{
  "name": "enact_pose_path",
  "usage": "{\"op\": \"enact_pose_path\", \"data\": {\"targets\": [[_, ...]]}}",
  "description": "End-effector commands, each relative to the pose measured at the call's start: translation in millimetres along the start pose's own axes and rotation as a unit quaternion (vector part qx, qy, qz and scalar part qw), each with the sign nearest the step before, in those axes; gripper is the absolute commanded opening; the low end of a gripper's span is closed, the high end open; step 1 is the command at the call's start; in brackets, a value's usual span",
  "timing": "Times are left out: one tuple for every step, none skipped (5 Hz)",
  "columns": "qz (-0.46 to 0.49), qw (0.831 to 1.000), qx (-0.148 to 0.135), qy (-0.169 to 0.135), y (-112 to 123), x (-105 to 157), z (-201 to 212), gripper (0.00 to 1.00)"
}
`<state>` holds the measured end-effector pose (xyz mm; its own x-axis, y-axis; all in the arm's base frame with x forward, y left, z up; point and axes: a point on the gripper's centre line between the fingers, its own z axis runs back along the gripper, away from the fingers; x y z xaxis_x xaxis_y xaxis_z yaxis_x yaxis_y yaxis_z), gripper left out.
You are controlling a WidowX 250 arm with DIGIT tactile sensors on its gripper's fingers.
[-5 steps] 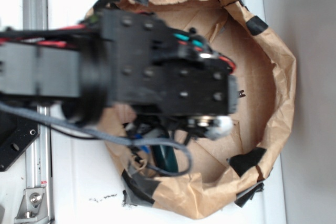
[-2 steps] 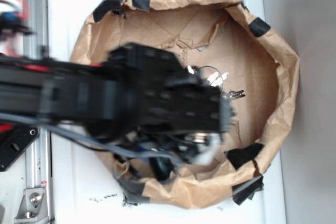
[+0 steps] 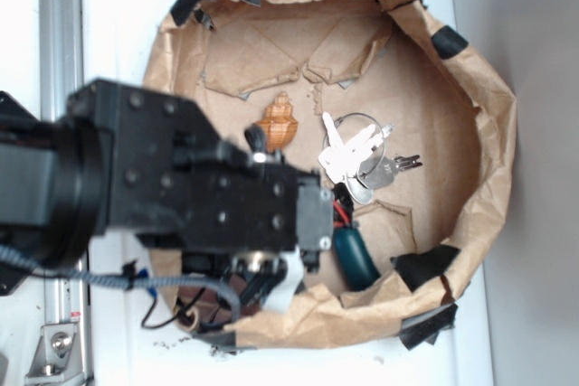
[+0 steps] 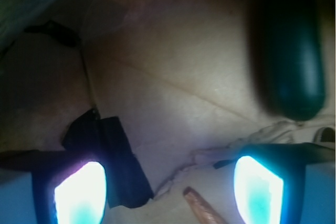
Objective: Grab the plastic pickle.
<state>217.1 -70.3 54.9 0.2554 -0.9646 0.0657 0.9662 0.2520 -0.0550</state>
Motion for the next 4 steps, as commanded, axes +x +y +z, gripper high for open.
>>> {"op": "enact_pose_path", "data": {"targets": [[0.035,0.996,0.068,-0.037,-7.2,26.0,0.8,1.00],[0.157,0.981,0.100,-0.063,13.4,27.1,14.9,1.00],[0.205,0.969,0.106,-0.085,29.4,28.1,26.5,1.00],[0.229,0.964,0.102,-0.087,42.8,35.7,22.9,1.00]]}}
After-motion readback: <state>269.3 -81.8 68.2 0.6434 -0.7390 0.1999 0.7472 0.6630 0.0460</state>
